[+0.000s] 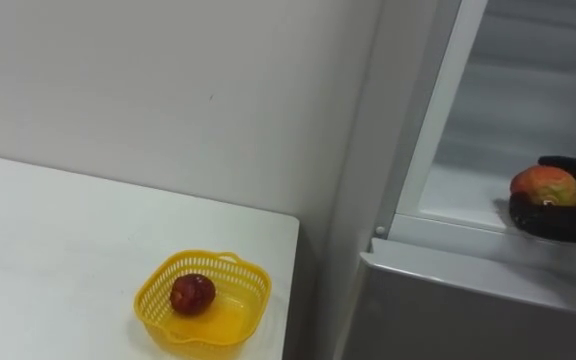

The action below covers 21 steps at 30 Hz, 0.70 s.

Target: Retrieve from the upper fridge

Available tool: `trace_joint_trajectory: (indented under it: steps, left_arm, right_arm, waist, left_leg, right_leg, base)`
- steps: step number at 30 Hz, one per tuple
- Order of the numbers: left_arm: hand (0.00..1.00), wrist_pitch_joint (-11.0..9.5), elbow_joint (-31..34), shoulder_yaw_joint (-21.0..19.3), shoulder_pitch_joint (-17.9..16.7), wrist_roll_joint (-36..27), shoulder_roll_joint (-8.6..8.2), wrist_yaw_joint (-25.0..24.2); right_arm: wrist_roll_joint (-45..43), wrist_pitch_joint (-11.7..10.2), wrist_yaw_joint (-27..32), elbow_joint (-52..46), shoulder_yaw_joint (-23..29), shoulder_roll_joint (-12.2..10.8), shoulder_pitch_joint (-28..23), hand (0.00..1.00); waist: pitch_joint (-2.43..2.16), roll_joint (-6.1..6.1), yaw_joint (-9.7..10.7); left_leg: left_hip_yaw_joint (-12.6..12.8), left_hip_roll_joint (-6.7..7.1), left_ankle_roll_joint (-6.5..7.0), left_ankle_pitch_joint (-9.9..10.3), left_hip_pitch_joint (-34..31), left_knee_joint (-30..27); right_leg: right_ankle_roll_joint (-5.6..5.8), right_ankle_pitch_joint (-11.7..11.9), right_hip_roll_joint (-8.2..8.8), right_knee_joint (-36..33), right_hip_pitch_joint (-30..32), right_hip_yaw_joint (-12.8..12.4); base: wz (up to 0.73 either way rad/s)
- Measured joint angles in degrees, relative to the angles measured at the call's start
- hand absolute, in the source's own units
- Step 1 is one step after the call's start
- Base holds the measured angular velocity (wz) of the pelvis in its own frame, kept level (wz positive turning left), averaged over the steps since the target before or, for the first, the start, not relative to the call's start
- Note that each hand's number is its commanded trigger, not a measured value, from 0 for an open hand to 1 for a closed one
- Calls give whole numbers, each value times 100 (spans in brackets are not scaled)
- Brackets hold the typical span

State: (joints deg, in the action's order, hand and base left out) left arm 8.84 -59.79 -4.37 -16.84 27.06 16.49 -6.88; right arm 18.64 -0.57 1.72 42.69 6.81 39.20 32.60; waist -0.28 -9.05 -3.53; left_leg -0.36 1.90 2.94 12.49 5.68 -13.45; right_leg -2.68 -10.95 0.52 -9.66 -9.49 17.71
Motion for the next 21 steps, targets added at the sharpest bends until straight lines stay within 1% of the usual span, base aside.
trace_joint_trajectory:
  steps: [7, 12, 15, 21]
  left_arm:
    - [0, 4, 0, 0, 32, 1, 2, -5]
    - [0, 3, 0, 0, 72, 0, 4, -9]
    - [0, -8, -37, 4, 71, -6, 2, 8]
    - [0, -13, -32, 15, 77, -24, -4, 67]
  right_arm:
    - [-10, -18, -3, 125, 0, 0, 31, 100]
    - [-26, -19, 6, 147, -29, 0, 55, 100]
    - [-7, -63, 25, 135, -56, 0, 58, 100]
    - [146, -60, 254, 29, -119, 0, 56, 100]
  waist:
    - [12, -23, -13]
    - [13, -23, -15]
    - [13, -23, -22]
    - [12, 10, -19]
  left_leg:
    - [5, 1, 0, 0, 6, 0]
    - [10, 0, 0, 0, 7, -7]
    - [21, -2, 0, 0, 13, -6]
    - [16, -2, -1, 1, -13, -6]
  right_leg:
    - [1, -1, 0, 10, -40, 0]
    - [1, -1, -3, 14, -42, -9]
    - [1, -1, -7, 13, -46, -24]
    - [1, -1, -10, 8, 10, -49]
  base:
    - [0]
    - [0]
    - [0]
    - [0]
